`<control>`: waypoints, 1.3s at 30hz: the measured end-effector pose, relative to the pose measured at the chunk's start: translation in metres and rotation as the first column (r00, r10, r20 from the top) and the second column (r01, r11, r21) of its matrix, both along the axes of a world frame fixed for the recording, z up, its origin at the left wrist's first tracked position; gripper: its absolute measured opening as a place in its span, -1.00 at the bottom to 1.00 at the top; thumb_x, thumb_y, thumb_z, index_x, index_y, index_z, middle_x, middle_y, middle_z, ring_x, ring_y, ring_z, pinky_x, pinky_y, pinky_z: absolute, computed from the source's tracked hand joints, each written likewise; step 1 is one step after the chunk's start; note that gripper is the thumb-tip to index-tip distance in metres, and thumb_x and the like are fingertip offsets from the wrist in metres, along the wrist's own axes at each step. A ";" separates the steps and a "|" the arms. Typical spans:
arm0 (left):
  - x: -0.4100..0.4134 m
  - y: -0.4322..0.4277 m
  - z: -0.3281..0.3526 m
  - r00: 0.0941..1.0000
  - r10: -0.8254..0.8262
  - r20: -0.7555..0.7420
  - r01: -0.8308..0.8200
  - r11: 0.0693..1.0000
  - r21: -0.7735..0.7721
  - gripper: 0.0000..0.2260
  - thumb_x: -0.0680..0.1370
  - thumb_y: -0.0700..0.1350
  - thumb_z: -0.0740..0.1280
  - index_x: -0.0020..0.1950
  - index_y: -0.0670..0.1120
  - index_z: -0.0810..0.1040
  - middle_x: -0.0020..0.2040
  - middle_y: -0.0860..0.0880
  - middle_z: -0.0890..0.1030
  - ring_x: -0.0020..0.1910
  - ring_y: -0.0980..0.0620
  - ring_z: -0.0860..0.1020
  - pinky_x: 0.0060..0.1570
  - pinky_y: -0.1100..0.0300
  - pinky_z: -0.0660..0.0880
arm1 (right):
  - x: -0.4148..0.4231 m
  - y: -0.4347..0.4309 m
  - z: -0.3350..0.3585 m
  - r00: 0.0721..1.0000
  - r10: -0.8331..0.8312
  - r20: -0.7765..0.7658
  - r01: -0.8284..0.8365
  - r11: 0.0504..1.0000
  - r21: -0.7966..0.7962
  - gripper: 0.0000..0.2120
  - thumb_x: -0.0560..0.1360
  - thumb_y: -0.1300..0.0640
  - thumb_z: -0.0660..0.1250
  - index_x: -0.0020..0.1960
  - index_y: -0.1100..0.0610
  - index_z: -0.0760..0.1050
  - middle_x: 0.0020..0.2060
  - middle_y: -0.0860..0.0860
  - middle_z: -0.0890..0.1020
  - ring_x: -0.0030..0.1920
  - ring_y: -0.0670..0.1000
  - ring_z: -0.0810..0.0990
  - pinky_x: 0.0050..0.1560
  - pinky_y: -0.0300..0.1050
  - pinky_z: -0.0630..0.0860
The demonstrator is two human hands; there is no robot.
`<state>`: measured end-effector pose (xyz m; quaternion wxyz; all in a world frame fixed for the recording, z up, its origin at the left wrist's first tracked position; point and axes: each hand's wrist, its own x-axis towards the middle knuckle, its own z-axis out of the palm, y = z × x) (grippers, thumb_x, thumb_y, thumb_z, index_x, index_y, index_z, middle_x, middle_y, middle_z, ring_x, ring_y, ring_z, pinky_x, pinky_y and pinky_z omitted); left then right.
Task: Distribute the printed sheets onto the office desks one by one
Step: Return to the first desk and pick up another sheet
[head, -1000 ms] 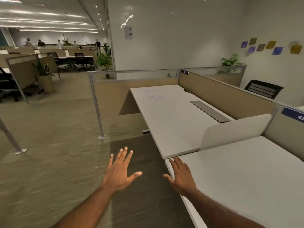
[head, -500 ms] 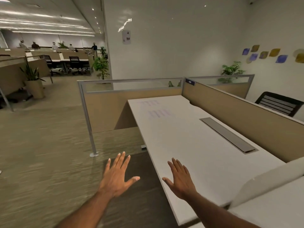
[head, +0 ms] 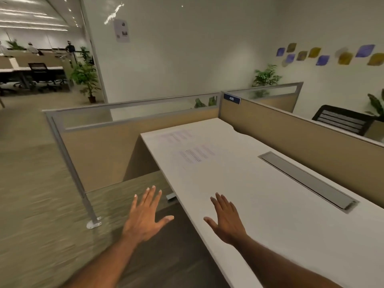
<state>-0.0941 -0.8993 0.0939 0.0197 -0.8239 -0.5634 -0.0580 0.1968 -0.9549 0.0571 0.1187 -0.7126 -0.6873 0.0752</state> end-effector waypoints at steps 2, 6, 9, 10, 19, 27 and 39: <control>-0.003 0.039 0.000 1.000 -0.024 0.008 0.024 1.000 -0.007 -0.06 0.39 0.57 -0.22 0.61 0.01 -0.16 0.61 -0.03 -0.20 0.59 -0.01 -0.21 0.55 -0.16 -0.19 | -0.003 0.031 -0.001 1.000 -0.025 -0.004 0.025 1.000 -0.001 -0.28 0.55 -0.40 -0.08 0.60 -0.11 -0.13 0.61 -0.07 -0.18 0.60 0.01 -0.21 0.55 0.04 -0.24; -0.002 0.116 -0.006 0.997 -0.071 0.001 0.071 0.997 -0.028 -0.08 0.41 0.55 -0.20 0.61 0.00 -0.18 0.60 -0.04 -0.23 0.59 -0.02 -0.22 0.55 -0.18 -0.20 | -0.004 0.095 -0.009 0.997 -0.076 -0.010 0.076 0.997 -0.016 -0.28 0.55 -0.40 -0.08 0.60 -0.10 -0.12 0.61 -0.06 -0.18 0.60 0.02 -0.21 0.58 0.07 -0.21; 0.005 0.176 -0.011 0.994 -0.106 0.015 0.107 0.994 -0.033 -0.06 0.39 0.55 -0.22 0.60 -0.01 -0.18 0.60 -0.03 -0.22 0.59 -0.02 -0.22 0.54 -0.16 -0.25 | -0.001 0.147 -0.020 0.994 -0.105 -0.027 0.104 0.994 -0.015 -0.27 0.56 -0.39 -0.07 0.61 -0.08 -0.12 0.61 -0.05 -0.17 0.60 0.01 -0.22 0.56 0.04 -0.22; 0.008 0.197 -0.014 0.993 -0.119 0.020 0.120 0.992 -0.027 -0.07 0.39 0.55 -0.21 0.60 0.00 -0.18 0.60 -0.03 -0.23 0.58 -0.02 -0.23 0.54 -0.15 -0.26 | 0.000 0.165 -0.024 0.993 -0.116 -0.034 0.116 0.993 -0.012 -0.27 0.57 -0.38 -0.06 0.61 -0.07 -0.12 0.61 -0.05 -0.16 0.60 0.00 -0.22 0.56 0.03 -0.22; 0.032 0.361 -0.026 0.975 -0.220 0.012 0.220 0.974 -0.055 -0.10 0.40 0.56 -0.24 0.59 0.05 -0.22 0.59 0.02 -0.27 0.56 0.00 -0.29 0.52 -0.15 -0.27 | 0.005 0.290 -0.034 0.975 -0.207 -0.077 0.204 0.978 -0.039 -0.27 0.58 -0.35 -0.01 0.61 -0.02 -0.08 0.62 -0.02 -0.13 0.61 0.00 -0.19 0.56 0.01 -0.22; 0.073 0.461 -0.034 0.927 -0.376 0.006 0.375 0.922 -0.096 -0.09 0.37 0.54 -0.31 0.59 0.05 -0.22 0.60 0.01 -0.26 0.58 0.00 -0.25 0.53 -0.12 -0.24 | 0.013 0.342 -0.042 0.935 -0.346 -0.077 0.339 0.937 -0.091 -0.26 0.58 -0.35 -0.02 0.61 0.01 -0.06 0.61 -0.02 -0.12 0.61 0.00 -0.19 0.57 0.02 -0.20; 0.138 0.588 -0.056 0.769 -0.637 0.052 0.635 0.754 -0.168 -0.03 0.30 0.55 -0.35 0.60 0.04 -0.18 0.61 0.02 -0.21 0.59 0.03 -0.22 0.52 -0.10 -0.24 | 0.010 0.419 -0.040 0.778 -0.627 -0.042 0.610 0.769 -0.190 -0.23 0.57 -0.35 0.00 0.61 0.07 -0.06 0.62 0.03 -0.08 0.61 0.02 -0.13 0.58 0.06 -0.15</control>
